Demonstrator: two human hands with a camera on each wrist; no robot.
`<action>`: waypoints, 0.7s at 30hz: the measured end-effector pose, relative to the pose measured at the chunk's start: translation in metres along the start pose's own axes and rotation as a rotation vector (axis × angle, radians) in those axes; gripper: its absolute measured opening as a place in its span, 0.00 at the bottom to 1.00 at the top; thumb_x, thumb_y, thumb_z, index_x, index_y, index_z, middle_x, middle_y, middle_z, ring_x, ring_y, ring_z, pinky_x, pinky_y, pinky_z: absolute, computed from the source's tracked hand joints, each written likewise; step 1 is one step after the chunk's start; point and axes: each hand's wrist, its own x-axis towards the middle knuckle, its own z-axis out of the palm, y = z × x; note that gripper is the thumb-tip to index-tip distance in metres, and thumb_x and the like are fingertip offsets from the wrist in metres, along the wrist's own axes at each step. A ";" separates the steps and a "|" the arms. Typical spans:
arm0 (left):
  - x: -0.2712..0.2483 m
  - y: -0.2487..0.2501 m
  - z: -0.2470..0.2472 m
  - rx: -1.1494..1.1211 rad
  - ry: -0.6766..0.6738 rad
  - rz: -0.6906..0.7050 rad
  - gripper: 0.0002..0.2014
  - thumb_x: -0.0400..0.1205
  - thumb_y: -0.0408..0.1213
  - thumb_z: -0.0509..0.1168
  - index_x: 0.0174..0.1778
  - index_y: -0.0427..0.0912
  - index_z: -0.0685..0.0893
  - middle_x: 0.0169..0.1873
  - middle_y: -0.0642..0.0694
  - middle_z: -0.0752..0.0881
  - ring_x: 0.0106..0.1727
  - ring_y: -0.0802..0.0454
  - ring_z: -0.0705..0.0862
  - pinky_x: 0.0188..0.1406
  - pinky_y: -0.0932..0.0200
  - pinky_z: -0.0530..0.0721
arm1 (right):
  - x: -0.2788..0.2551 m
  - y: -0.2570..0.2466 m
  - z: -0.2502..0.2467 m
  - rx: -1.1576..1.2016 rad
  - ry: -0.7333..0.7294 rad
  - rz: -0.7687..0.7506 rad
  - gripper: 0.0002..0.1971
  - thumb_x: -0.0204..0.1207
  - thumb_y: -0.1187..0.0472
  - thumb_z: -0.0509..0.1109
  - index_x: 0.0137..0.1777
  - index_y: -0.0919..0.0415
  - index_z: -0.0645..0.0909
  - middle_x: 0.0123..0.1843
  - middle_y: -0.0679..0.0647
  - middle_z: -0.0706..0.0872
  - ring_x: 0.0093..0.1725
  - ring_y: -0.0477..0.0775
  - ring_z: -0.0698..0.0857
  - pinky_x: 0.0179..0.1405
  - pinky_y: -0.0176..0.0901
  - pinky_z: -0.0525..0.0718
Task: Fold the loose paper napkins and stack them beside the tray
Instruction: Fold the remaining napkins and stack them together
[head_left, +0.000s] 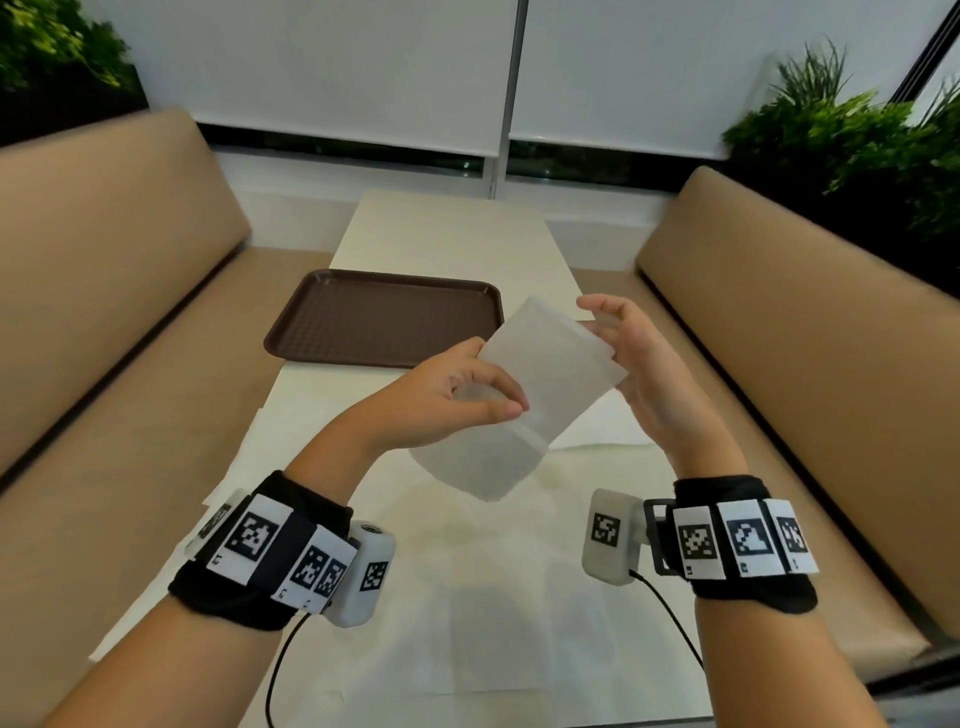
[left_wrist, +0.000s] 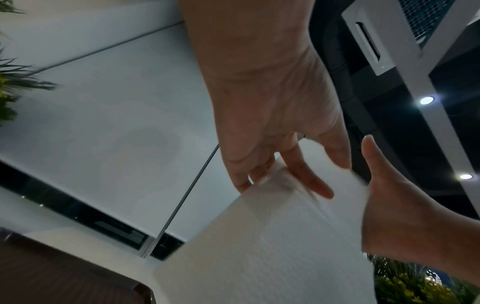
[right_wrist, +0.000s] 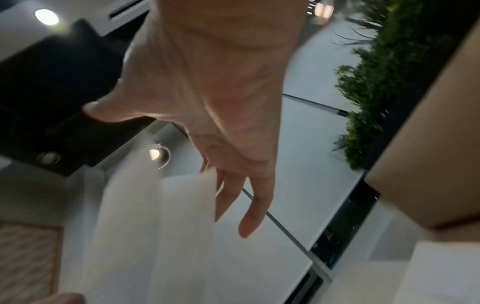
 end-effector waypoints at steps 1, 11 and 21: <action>0.000 0.000 -0.001 0.053 -0.014 -0.015 0.04 0.79 0.47 0.70 0.46 0.55 0.89 0.58 0.49 0.76 0.59 0.68 0.76 0.51 0.70 0.74 | 0.001 -0.001 -0.001 -0.072 -0.019 -0.012 0.42 0.52 0.25 0.75 0.64 0.45 0.73 0.53 0.48 0.88 0.53 0.49 0.85 0.53 0.41 0.81; -0.007 -0.023 -0.015 0.137 -0.073 -0.099 0.10 0.82 0.37 0.67 0.50 0.57 0.89 0.49 0.55 0.79 0.53 0.60 0.79 0.53 0.66 0.78 | 0.021 0.005 0.001 -0.423 -0.067 -0.013 0.09 0.76 0.63 0.72 0.49 0.46 0.83 0.45 0.43 0.83 0.39 0.50 0.80 0.46 0.43 0.79; 0.015 -0.096 0.017 -0.284 0.112 -0.385 0.11 0.80 0.25 0.67 0.46 0.46 0.91 0.49 0.50 0.91 0.51 0.55 0.88 0.46 0.69 0.83 | -0.016 0.109 -0.045 -0.393 0.159 0.317 0.16 0.78 0.69 0.66 0.39 0.47 0.88 0.51 0.48 0.89 0.41 0.53 0.85 0.47 0.50 0.84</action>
